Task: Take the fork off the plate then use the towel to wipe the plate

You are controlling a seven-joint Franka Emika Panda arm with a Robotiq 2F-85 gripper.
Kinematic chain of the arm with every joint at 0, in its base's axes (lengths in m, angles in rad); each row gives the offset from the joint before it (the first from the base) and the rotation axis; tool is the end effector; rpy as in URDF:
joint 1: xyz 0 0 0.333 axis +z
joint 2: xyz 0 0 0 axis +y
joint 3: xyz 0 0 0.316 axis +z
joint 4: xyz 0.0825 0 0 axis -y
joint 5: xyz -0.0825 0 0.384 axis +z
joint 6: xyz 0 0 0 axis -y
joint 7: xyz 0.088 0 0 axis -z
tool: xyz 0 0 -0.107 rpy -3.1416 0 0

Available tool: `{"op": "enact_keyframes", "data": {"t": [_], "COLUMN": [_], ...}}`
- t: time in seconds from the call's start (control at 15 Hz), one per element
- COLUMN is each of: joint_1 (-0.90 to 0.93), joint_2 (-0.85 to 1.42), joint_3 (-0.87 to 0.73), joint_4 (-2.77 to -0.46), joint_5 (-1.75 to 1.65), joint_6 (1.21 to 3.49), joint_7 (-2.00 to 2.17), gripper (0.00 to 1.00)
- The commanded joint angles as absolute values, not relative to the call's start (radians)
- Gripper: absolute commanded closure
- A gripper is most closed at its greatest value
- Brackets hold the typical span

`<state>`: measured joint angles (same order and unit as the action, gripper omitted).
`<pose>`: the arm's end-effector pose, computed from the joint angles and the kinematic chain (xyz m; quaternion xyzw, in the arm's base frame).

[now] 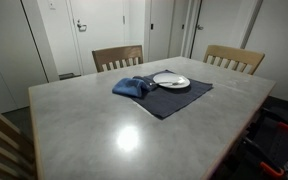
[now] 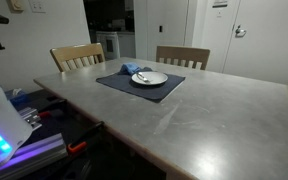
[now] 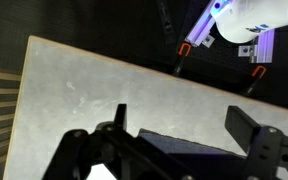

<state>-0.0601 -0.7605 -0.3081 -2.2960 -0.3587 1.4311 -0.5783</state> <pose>0.2657 -0.1787 0.5849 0.9856 0.1379 -0.0892 0.0400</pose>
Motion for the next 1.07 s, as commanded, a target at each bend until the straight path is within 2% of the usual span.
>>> {"op": "enact_keyframes", "data": {"t": [0.0,0.6,1.0], "joint_1": [-0.027,0.027,0.019], "joint_2": [-0.742,-0.668,-0.607], "joint_3": [-0.343,-0.447,-0.436], "joint_4": [-2.302,-2.348,-2.394], "joint_5": [-0.365,-0.313,-0.176], "joint_6": [1.470,1.723,1.841], "joint_7": [-0.629,-0.909,-1.026], "gripper": [0.00,0.00,0.00]}}
